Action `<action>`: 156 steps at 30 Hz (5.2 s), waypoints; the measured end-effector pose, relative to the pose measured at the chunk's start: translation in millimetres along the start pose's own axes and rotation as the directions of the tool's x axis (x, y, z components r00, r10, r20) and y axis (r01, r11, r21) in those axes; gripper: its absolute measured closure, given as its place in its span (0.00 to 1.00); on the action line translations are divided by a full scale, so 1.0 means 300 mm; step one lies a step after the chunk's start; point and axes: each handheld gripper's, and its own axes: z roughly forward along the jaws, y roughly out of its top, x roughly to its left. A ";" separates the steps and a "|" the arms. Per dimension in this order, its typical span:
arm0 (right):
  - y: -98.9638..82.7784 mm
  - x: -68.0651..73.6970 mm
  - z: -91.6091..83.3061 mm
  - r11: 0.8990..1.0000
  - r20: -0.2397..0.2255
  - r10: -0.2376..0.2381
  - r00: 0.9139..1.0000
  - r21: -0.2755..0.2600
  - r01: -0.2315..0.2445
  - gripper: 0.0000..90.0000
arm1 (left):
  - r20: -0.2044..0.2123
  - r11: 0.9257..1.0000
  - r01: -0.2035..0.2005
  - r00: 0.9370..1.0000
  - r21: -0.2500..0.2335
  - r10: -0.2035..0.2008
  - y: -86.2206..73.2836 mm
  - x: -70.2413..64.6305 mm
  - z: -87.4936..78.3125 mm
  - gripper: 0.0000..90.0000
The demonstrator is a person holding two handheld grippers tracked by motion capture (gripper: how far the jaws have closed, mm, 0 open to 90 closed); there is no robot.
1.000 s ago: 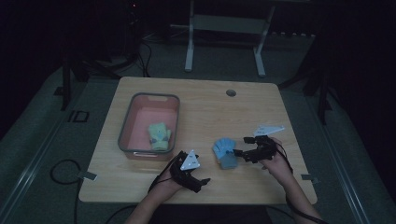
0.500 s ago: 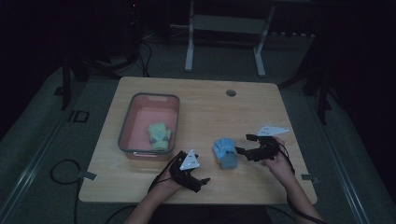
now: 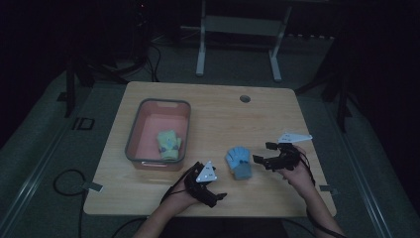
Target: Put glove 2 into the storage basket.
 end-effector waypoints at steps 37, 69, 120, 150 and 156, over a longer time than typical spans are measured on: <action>0.033 -0.041 0.092 0.993 0.022 0.079 0.997 0.089 -0.081 0.69 | 0.032 0.937 -0.315 0.949 0.152 0.314 0.180 0.040 0.267 0.70; -0.036 0.007 0.236 0.953 0.058 0.236 0.970 0.183 -0.243 0.59 | 0.097 0.949 -0.289 0.956 0.130 0.278 0.173 0.082 0.264 0.84; 0.178 0.085 0.160 0.982 -0.113 0.180 0.977 0.080 -0.171 0.85 | 0.137 0.941 -0.300 0.950 0.156 0.280 0.353 0.155 0.021 0.85; 0.387 0.231 0.249 0.995 -0.175 0.085 0.981 0.064 -0.075 0.85 | 0.071 0.934 -0.294 0.956 0.203 0.285 0.356 0.235 -0.223 0.85; 0.409 0.261 0.298 0.995 -0.197 0.080 0.977 0.067 -0.068 0.85 | 0.065 0.936 -0.282 0.959 0.211 0.274 0.337 0.258 -0.276 0.85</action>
